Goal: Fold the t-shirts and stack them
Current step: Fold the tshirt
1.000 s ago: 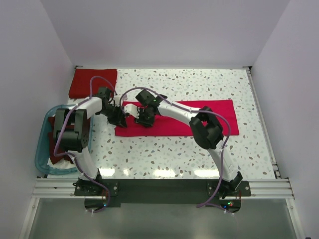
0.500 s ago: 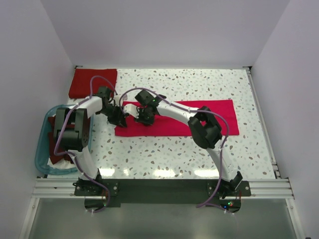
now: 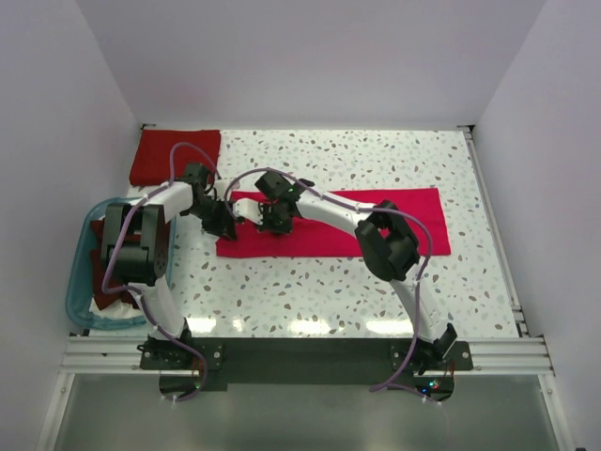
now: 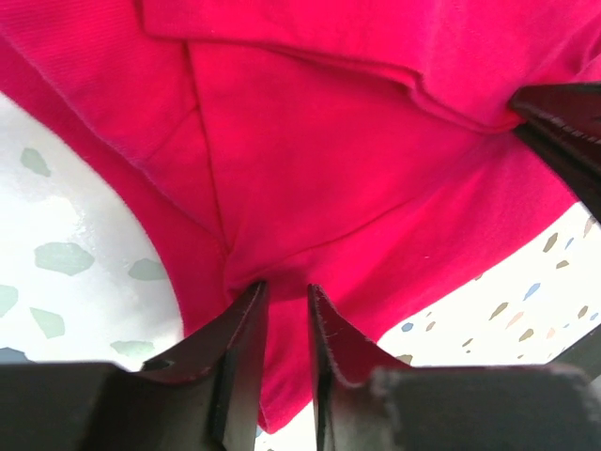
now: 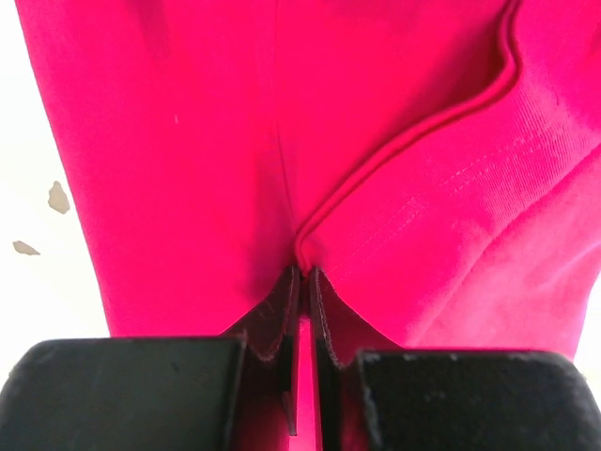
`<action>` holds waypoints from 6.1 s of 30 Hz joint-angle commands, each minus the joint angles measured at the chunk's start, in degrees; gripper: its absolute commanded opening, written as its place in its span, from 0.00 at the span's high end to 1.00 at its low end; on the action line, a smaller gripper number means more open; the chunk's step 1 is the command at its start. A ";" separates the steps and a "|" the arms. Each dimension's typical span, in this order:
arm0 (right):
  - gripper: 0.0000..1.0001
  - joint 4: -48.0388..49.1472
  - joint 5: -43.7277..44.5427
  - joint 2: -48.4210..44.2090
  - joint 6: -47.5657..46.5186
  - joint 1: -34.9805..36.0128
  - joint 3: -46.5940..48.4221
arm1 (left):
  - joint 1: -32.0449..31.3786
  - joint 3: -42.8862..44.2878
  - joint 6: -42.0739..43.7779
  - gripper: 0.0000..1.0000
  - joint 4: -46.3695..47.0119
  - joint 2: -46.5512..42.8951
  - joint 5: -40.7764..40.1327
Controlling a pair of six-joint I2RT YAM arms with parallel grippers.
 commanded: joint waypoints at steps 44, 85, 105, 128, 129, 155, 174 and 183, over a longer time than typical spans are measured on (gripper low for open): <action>0.58 -12.73 1.40 -16.20 0.25 -33.06 -3.97 | -12.24 2.89 3.49 0.62 5.90 -10.82 -12.41; 0.68 3.51 17.23 -6.18 -2.83 -45.38 -11.35 | 1.71 21.34 -10.84 0.60 13.46 12.21 -7.34; 0.79 0.18 24.53 -0.90 -3.44 -46.96 -10.13 | 5.31 16.68 -11.01 1.00 12.40 12.56 -11.04; 0.62 -14.67 13.01 -9.16 -6.42 -48.61 0.68 | -18.84 4.92 -3.01 0.65 6.69 -5.98 -9.09; 0.62 -15.72 13.27 -8.55 -7.13 -48.72 0.77 | -19.73 4.21 -3.10 0.68 6.52 -5.45 -9.18; 0.68 -21.18 6.86 -11.80 -17.94 -48.37 -9.94 | -10.07 46.93 11.23 0.51 5.18 22.96 -17.10; 0.80 -26.52 -0.08 -39.82 -18.48 -30.01 -52.46 | -8.05 15.46 2.61 0.45 11.61 -4.74 -8.40; 0.78 -34.98 -8.78 -47.39 -17.33 -30.77 -43.79 | -12.44 22.65 2.08 0.49 10.65 7.63 -14.27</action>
